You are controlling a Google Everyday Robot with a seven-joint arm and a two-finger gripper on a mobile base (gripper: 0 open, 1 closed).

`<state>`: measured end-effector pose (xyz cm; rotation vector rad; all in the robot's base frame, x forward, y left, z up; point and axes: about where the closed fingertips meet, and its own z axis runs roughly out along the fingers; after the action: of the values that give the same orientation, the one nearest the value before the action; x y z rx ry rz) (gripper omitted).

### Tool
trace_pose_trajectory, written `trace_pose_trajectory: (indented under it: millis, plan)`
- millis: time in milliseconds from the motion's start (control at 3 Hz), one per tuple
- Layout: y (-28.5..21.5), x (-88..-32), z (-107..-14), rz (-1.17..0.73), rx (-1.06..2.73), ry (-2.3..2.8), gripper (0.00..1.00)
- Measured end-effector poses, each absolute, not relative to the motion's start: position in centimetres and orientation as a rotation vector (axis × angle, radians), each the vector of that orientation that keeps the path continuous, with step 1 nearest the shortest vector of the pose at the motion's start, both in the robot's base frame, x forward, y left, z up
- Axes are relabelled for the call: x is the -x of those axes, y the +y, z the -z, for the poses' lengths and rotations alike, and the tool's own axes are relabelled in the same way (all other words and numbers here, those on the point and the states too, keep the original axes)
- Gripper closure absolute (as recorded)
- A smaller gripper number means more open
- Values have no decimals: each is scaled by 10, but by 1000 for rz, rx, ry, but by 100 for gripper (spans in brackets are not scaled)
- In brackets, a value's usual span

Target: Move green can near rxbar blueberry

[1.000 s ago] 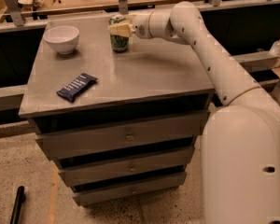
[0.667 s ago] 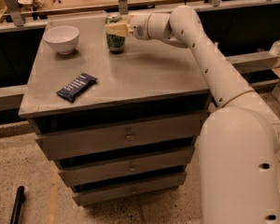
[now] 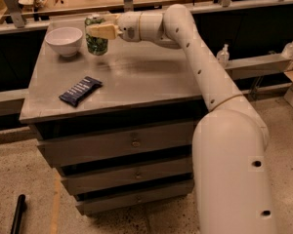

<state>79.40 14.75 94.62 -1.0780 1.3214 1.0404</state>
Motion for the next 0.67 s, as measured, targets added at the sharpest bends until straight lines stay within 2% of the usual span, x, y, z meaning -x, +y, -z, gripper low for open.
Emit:
trace_pose_trajectory:
  millis: [333, 667]
  plan:
    - [164, -765, -946, -1074, 1163, 1288, 100]
    - [160, -738, -949, -1048, 1201, 1290, 100]
